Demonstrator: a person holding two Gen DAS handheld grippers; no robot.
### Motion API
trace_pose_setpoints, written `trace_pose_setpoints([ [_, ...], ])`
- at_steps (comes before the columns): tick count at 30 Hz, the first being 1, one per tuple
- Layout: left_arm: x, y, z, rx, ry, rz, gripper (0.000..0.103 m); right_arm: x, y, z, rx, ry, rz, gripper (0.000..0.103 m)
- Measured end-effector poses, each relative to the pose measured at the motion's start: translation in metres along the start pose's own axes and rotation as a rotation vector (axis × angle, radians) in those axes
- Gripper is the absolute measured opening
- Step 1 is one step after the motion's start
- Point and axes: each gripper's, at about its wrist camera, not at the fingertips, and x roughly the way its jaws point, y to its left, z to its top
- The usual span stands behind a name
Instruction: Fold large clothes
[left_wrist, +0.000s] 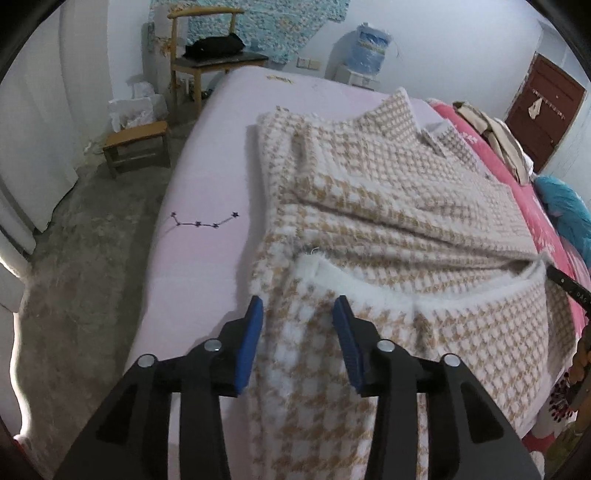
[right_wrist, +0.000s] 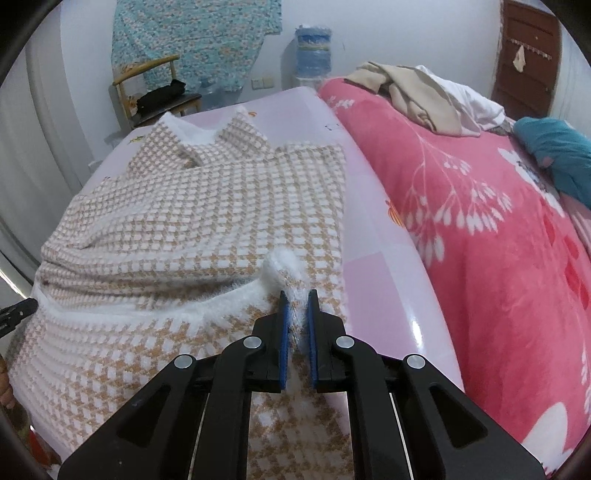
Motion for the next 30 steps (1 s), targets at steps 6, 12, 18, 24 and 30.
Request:
trace_pose_setpoints([
  [6,0.002,-0.006,0.0,0.036,-0.003,0.011,0.045,0.001,-0.001,-0.001,0.013,0.008,0.007,0.008],
  [12,0.007,-0.016,-0.004,0.081,0.005,0.017,0.044,0.003,-0.002,-0.005,0.017,0.016,0.012,0.008],
  [18,0.01,-0.018,-0.001,0.056,-0.008,0.053,0.034,0.004,-0.004,-0.006,0.022,0.017,0.015,0.007],
  [24,-0.017,-0.02,0.003,0.04,-0.109,0.061,0.008,-0.012,-0.002,0.001,0.01,-0.04,0.01,0.005],
  [30,-0.041,-0.025,0.032,0.044,-0.251,0.072,0.008,-0.024,0.001,0.026,-0.009,-0.13,-0.021,0.005],
])
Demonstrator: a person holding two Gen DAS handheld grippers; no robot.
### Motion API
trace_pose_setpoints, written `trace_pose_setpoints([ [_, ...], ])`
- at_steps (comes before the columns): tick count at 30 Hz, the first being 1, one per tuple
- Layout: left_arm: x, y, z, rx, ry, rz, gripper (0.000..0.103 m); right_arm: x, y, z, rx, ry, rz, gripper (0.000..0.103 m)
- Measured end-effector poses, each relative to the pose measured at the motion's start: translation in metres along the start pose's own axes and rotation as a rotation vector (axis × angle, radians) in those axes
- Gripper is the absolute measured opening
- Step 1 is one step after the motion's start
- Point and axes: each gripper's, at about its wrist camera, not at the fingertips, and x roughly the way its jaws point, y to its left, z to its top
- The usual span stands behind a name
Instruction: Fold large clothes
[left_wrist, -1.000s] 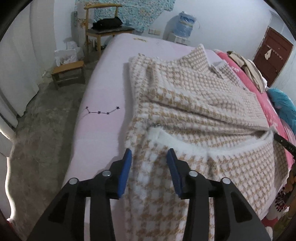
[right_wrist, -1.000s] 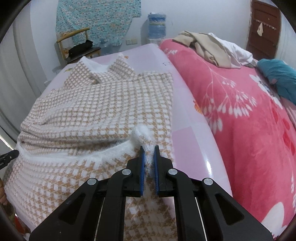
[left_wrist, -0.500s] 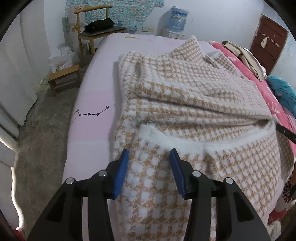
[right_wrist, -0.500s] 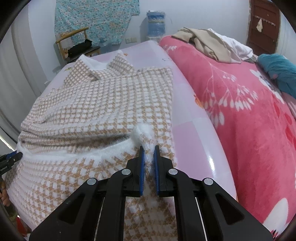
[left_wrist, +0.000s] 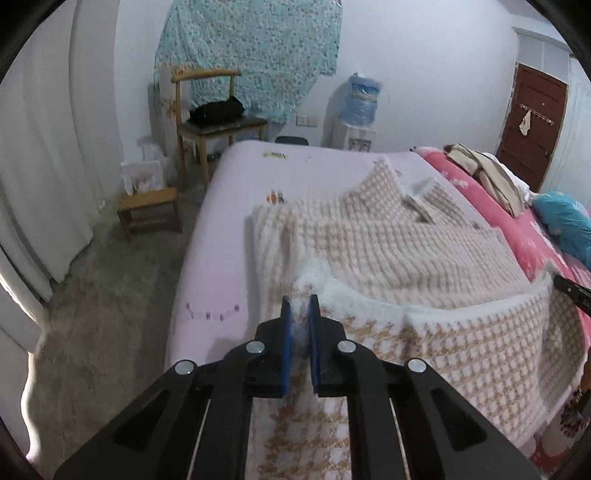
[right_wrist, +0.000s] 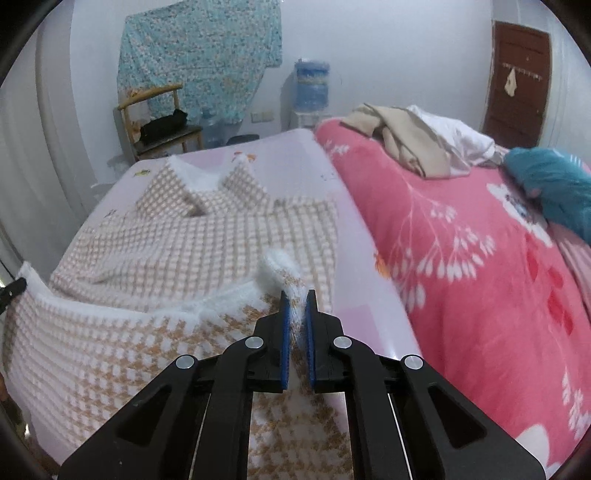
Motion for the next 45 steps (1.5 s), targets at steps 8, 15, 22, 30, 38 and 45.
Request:
trace_pose_setpoints([
  [8,0.055,0.002,-0.028,-0.012,0.089,0.044,0.01,0.058,-0.003,-0.017,0.013,0.149,0.009,0.018],
  [15,0.054,0.001,-0.027,-0.002,0.099,0.052,0.011,-0.013,0.0,-0.002,0.038,0.024,0.113,0.041],
  [22,0.053,-0.001,-0.028,-0.007,0.095,0.058,0.012,-0.002,0.085,-0.029,-0.157,0.135,0.365,0.039],
  [30,-0.002,-0.007,-0.025,-0.008,0.001,0.012,0.025,0.048,0.091,-0.04,-0.089,0.274,0.383,0.035],
  [38,-0.049,-0.065,-0.063,0.099,0.114,-0.352,0.026,-0.028,0.056,-0.043,-0.098,0.166,0.403,0.034],
  [45,-0.019,-0.109,-0.107,0.287,0.207,-0.204,0.027,-0.013,0.109,-0.088,-0.287,0.255,0.32,0.03],
])
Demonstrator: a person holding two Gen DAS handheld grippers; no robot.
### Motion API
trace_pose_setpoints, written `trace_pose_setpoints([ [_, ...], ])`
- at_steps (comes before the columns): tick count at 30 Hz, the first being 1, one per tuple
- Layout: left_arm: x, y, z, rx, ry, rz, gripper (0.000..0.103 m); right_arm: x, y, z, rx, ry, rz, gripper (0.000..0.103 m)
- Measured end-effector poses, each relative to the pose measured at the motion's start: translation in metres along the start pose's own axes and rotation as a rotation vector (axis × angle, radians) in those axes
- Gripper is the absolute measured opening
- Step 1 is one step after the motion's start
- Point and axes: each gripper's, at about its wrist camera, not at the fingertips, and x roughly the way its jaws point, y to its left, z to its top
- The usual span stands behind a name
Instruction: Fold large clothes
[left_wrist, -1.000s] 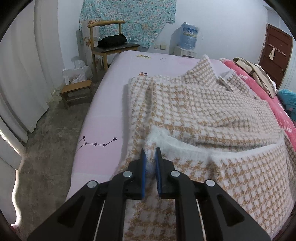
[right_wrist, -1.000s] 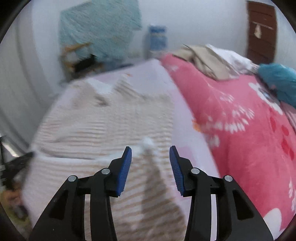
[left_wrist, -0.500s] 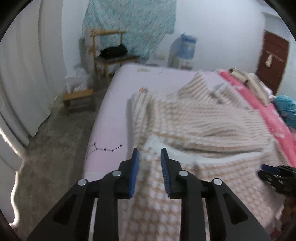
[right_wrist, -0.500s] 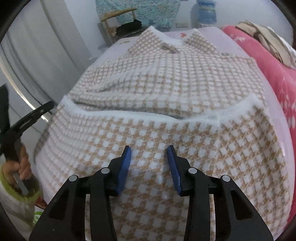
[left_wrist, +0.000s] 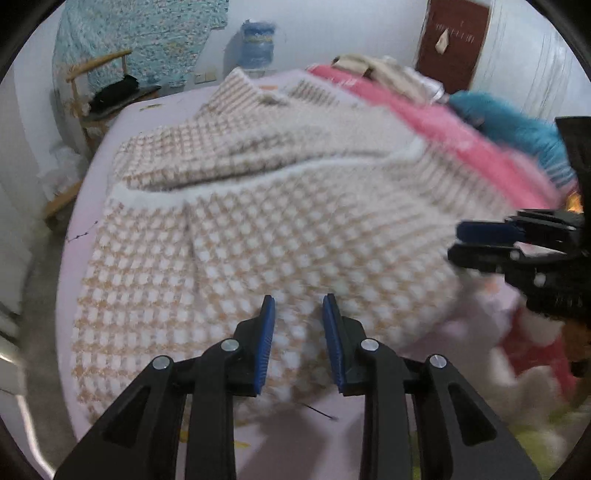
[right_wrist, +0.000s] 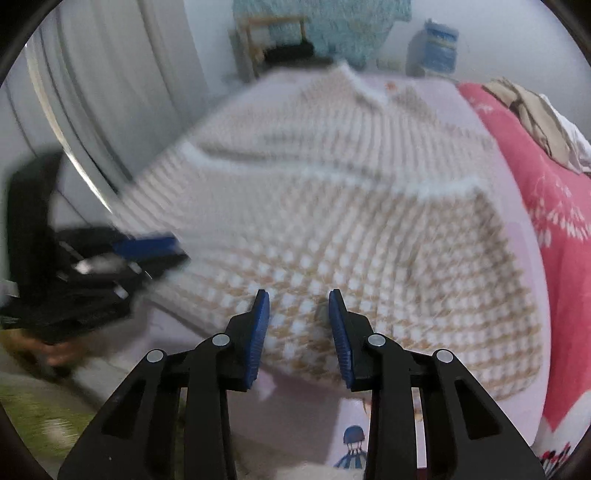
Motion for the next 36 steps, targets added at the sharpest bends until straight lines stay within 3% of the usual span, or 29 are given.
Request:
trace_pose_setpoints([
  [2,0.005,0.001,-0.004,0.02,-0.023,0.03,0.028,0.013,-0.001,-0.005,0.011,-0.019,-0.001,0.034],
  [5,-0.004,0.0,-0.001,0.033,-0.018,0.037,0.028,0.002,-0.005,0.0,0.052,0.001,0.011,0.03],
  [9,-0.037,-0.003,-0.001,0.048,-0.113,-0.09,0.028,-0.032,0.015,-0.002,-0.034,-0.072,0.078,0.026],
  [11,-0.032,-0.007,-0.001,0.061,-0.097,-0.116,0.028,-0.031,0.029,-0.005,-0.082,-0.075,0.118,0.026],
  [13,-0.011,-0.008,-0.007,0.057,-0.036,-0.073,0.028,-0.009,0.037,-0.009,-0.102,-0.016,0.112,0.025],
  [16,-0.007,0.003,-0.008,-0.008,-0.022,-0.119,0.028,0.005,0.038,-0.013,-0.106,0.003,0.095,0.025],
  [20,-0.034,0.005,-0.007,0.017,-0.086,-0.103,0.028,-0.018,0.046,-0.005,-0.143,-0.05,0.086,0.022],
  [23,-0.017,0.006,-0.018,0.016,-0.024,-0.05,0.028,0.002,0.052,-0.011,-0.162,-0.006,0.072,0.022],
  [26,-0.016,0.011,-0.02,-0.009,-0.023,-0.054,0.028,0.007,0.049,-0.013,-0.157,-0.001,0.075,0.022],
  [30,-0.043,0.022,-0.02,-0.025,-0.096,-0.011,0.028,-0.02,0.034,-0.009,-0.107,-0.049,0.058,0.021],
  [33,-0.015,0.043,-0.03,-0.102,-0.015,0.002,0.028,0.001,0.015,-0.021,-0.036,-0.008,0.07,0.021],
  [34,-0.017,0.046,-0.032,-0.119,-0.04,-0.007,0.028,0.002,0.013,-0.023,-0.022,-0.036,0.086,0.021],
  [36,-0.023,0.042,-0.027,-0.081,-0.018,0.012,0.028,-0.003,0.011,-0.017,-0.009,-0.019,0.094,0.021],
])
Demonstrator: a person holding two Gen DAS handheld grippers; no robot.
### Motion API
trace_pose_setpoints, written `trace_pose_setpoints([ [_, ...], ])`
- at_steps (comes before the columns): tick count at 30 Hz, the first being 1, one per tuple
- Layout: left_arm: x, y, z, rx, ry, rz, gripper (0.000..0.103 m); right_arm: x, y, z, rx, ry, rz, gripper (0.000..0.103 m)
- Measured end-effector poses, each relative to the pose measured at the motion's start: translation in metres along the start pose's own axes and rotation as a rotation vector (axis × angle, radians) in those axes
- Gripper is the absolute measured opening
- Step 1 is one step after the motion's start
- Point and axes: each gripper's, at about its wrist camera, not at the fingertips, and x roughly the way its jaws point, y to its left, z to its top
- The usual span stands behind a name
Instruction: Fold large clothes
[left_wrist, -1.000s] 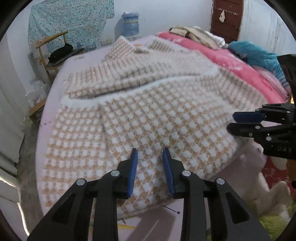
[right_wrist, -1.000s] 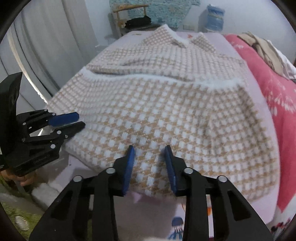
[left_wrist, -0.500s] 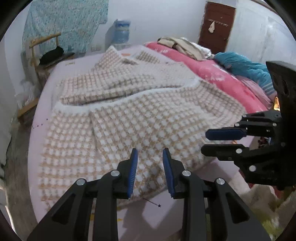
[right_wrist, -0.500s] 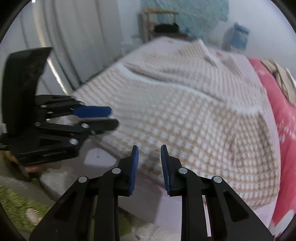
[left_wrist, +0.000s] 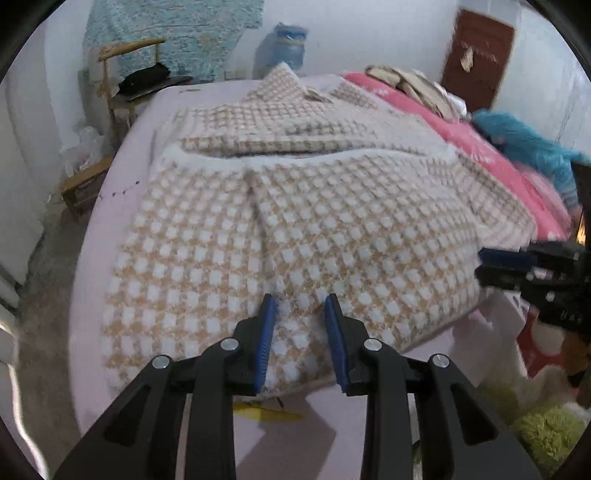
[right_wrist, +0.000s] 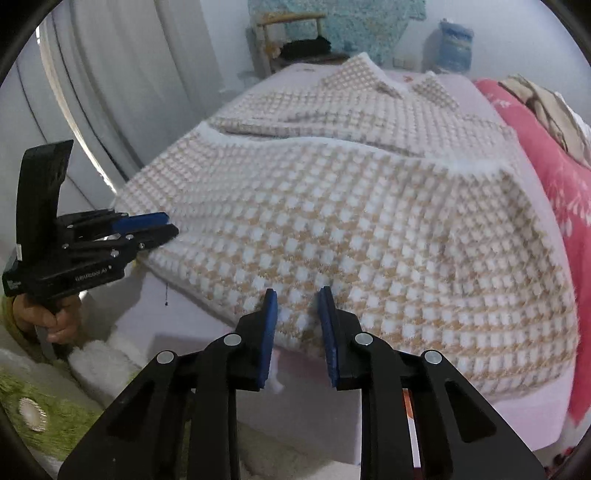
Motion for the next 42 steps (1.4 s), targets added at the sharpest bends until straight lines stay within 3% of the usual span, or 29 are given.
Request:
trace_pose_setpoints([
  [3,-0.016,0.008,0.0,-0.024,-0.036,0.017,0.028,-0.019,-0.008,0.002,0.013,-0.039,-0.053,0.021],
  [6,-0.002,0.031,-0.01,-0.1,0.006,0.016,0.028,-0.003,-0.03,-0.007,0.072,0.003,-0.093,0.021],
  [8,0.0,0.032,-0.014,-0.111,-0.011,0.015,0.028,0.007,-0.04,-0.017,0.133,-0.005,-0.047,0.021],
  [10,-0.007,0.024,-0.009,-0.06,0.006,0.056,0.028,0.0,-0.044,-0.013,0.157,0.001,-0.033,0.021],
  [14,-0.022,0.041,-0.014,-0.11,-0.014,0.082,0.028,-0.031,-0.055,-0.015,0.178,-0.056,-0.141,0.023],
  [17,-0.005,0.061,-0.019,-0.19,-0.006,0.048,0.028,-0.004,-0.082,-0.033,0.267,0.013,-0.156,0.023],
  [21,-0.013,0.046,-0.005,-0.126,-0.009,0.099,0.028,-0.015,-0.079,-0.029,0.249,-0.013,-0.172,0.024],
  [24,-0.018,0.059,-0.006,-0.174,-0.035,0.123,0.029,-0.034,-0.087,-0.033,0.27,-0.075,-0.244,0.031],
  [26,-0.003,0.073,-0.012,-0.226,-0.002,0.096,0.029,-0.024,-0.106,-0.042,0.331,-0.041,-0.236,0.028],
  [28,-0.002,0.069,-0.011,-0.204,-0.002,0.114,0.029,-0.015,-0.112,-0.047,0.355,-0.029,-0.222,0.027],
  [31,-0.011,0.059,-0.005,-0.157,0.007,0.153,0.029,-0.028,-0.094,-0.035,0.281,-0.02,-0.305,0.031],
  [34,-0.022,0.07,-0.004,-0.217,-0.022,0.118,0.029,-0.043,-0.085,-0.03,0.262,-0.077,-0.337,0.045],
  [38,-0.004,0.08,-0.011,-0.259,0.006,0.073,0.03,-0.011,-0.114,-0.039,0.334,-0.009,-0.309,0.045],
  [42,-0.016,0.083,-0.003,-0.279,0.004,0.05,0.03,-0.029,-0.12,-0.026,0.384,-0.03,-0.274,0.045],
])
